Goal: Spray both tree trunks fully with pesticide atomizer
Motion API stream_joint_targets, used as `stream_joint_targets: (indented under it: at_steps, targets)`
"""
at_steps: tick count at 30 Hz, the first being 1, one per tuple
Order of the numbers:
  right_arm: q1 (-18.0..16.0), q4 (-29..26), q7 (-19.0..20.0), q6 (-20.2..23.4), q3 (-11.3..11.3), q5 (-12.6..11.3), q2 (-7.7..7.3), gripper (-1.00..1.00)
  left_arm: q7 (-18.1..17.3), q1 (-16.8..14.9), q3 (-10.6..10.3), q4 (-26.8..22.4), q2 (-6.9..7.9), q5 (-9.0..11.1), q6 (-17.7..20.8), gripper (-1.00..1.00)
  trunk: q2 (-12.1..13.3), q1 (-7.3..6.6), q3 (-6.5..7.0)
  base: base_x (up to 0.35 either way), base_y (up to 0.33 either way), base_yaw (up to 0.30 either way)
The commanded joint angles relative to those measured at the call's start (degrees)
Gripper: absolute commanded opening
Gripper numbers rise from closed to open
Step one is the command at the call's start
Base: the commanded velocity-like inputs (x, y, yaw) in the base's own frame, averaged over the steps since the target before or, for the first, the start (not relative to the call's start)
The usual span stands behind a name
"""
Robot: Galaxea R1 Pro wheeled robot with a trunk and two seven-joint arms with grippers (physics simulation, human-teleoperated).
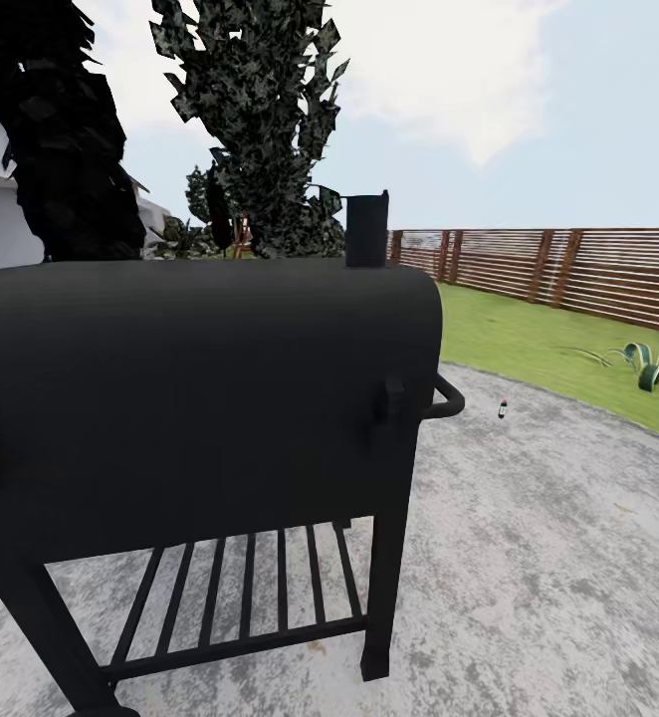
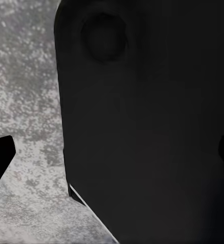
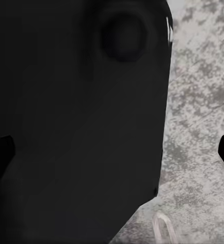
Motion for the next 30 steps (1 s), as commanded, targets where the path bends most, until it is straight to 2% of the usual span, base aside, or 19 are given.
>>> stream_joint_targets:
  at_steps: [1, 5, 8, 15, 23, 29, 30]
  targets:
    - [-0.3, -0.3, 0.0, -0.3, -0.1, -0.1, 0.32, 1.0, -0.2, 0.0, 0.1, 0.2, -0.02, 0.1, -0.3, 1.0, 0.0, 0.01, 0.01, 0.0, 0.0, 0.0]
    - [-0.4, -1.6, -0.1, -0.3, 0.0, 0.0, 1.61, 1.0, -0.2, 0.1, 0.0, 0.0, -0.08, 0.1, -1.5, 1.0, 0.0, 0.01, 0.01, 0.0, 0.0, 0.0]
    - [-0.4, -1.7, -0.1, -0.9, 0.1, 0.0, 2.54, 1.0, -0.1, 0.1, 0.1, -0.1, -0.1, 0.1, -0.5, 1.0, 0.0, 0.01, 0.01, 0.0, 0.0, 0.0]
    - [-0.4, -1.9, -0.2, -3.2, 0.1, 0.1, 2.21, 1.0, 0.6, -0.4, 0.0, -1.1, 0.85, 0.0, -1.9, 1.0, 0.0, 0.01, 0.01, 0.0, 0.0, 0.0]
    - [-0.4, -4.0, -0.3, -5.7, -0.1, 0.0, -0.35, 1.0, 0.6, -3.0, 0.0, -3.6, 3.39, 0.1, -4.4, 1.0, 0.0, 0.01, 0.01, 0.0, 0.0, 0.0]
    - [-0.5, -5.9, -0.3, -7.7, -0.3, 0.0, -2.29, 1.0, 0.6, -5.0, 0.0, -5.5, 3.63, 0.1, -6.4, 1.0, 0.0, 0.01, 0.01, 0.0, 0.0, 0.0]
    - [-0.5, -18.4, -0.3, -14.4, -0.3, 0.0, -5.79, 1.0, 0.6, -8.6, 0.0, -13.2, 3.61, 0.1, -7.7, 1.0, 0.0, 0.01, 0.01, 0.0, 0.0, 0.0]
